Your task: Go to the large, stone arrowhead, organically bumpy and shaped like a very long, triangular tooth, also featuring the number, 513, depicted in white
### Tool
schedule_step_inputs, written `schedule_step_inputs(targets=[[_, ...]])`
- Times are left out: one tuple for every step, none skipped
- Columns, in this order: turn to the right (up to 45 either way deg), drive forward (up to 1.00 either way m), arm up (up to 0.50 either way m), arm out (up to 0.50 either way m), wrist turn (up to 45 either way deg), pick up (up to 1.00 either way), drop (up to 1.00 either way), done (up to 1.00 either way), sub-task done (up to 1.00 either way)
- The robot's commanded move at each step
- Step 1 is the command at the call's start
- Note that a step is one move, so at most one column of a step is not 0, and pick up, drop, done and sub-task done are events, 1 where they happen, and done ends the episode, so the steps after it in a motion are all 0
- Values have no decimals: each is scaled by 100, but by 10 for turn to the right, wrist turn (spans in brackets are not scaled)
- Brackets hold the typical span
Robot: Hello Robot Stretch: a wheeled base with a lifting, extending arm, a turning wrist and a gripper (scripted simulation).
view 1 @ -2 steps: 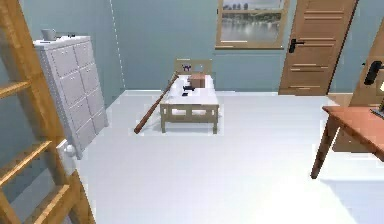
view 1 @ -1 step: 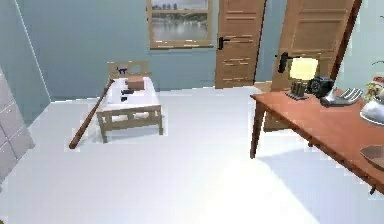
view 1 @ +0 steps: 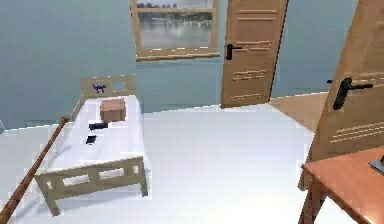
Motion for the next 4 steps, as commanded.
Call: schedule_step_inputs(targets=[[30,0,0,0,0,0,0,0,0],[0,90,0,0,0,0,0,0,0],[300,0,0,0,0,0,0,0,0],[0,100,0,0,0,0,0,0,0]])
